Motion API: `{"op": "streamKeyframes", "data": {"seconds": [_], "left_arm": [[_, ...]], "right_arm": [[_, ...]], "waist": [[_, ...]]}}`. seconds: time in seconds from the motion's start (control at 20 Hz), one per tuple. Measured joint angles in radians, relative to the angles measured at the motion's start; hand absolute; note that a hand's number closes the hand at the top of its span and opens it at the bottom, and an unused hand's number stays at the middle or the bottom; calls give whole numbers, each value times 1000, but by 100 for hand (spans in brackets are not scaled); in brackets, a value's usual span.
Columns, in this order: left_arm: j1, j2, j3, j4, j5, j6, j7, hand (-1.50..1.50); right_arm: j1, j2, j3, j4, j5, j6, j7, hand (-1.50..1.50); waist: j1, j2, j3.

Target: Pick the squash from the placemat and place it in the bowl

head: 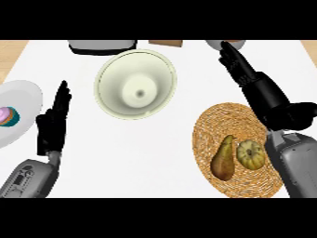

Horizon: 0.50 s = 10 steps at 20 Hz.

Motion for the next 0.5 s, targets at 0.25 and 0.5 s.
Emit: {"op": "streamKeyframes", "data": {"seconds": [0.25,0.5], "left_arm": [[4,54,32,-43,5,-32,12,0],[19,94,62,-50,18,-43,29,0]], "right_arm": [[-25,-105,45,-52,199,-32,76,150],[9,-351,75,2,503,-36,246,-150]], "waist": [[0,5,-9],[-59,-12,-29]]}}
